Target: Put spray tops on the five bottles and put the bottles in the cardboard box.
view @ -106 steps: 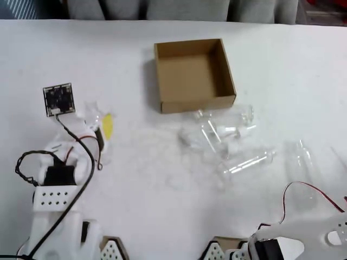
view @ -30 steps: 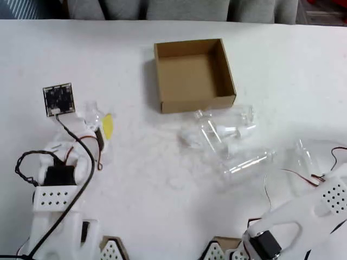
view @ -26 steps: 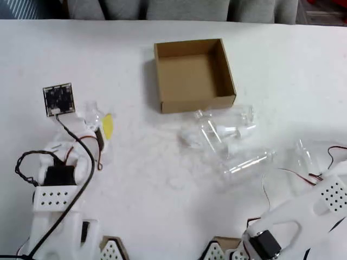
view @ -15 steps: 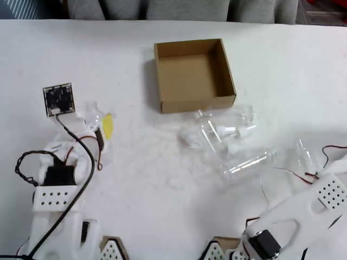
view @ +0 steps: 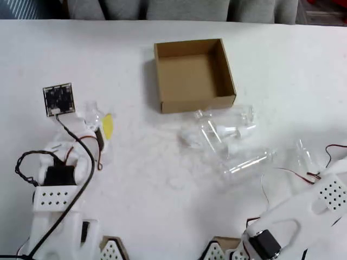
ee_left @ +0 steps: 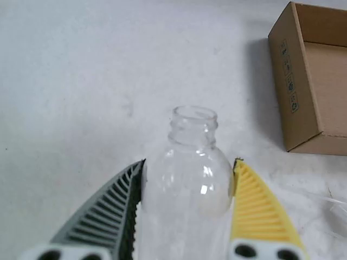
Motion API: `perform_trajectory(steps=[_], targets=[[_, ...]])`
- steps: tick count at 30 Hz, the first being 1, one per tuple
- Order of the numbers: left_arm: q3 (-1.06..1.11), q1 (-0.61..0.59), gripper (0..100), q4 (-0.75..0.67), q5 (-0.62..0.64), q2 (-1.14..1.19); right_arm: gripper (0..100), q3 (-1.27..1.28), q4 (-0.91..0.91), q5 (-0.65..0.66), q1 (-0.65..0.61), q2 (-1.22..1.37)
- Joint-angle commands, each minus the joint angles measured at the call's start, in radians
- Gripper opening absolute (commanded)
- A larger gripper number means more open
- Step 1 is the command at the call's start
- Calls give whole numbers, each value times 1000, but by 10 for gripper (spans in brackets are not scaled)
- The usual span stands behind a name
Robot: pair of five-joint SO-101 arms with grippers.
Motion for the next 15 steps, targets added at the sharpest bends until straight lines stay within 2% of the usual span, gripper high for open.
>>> perform_trajectory(steps=[1, 7, 15], targets=[[-2, 15, 60, -28, -9, -30, 16, -31, 139, 101, -30, -137], [-2, 15, 60, -28, -9, -30, 16, -31, 404, 338, -122, -217], [-2, 15, 60, -28, -9, -30, 16, 100, 426, 367, -165, -320]])
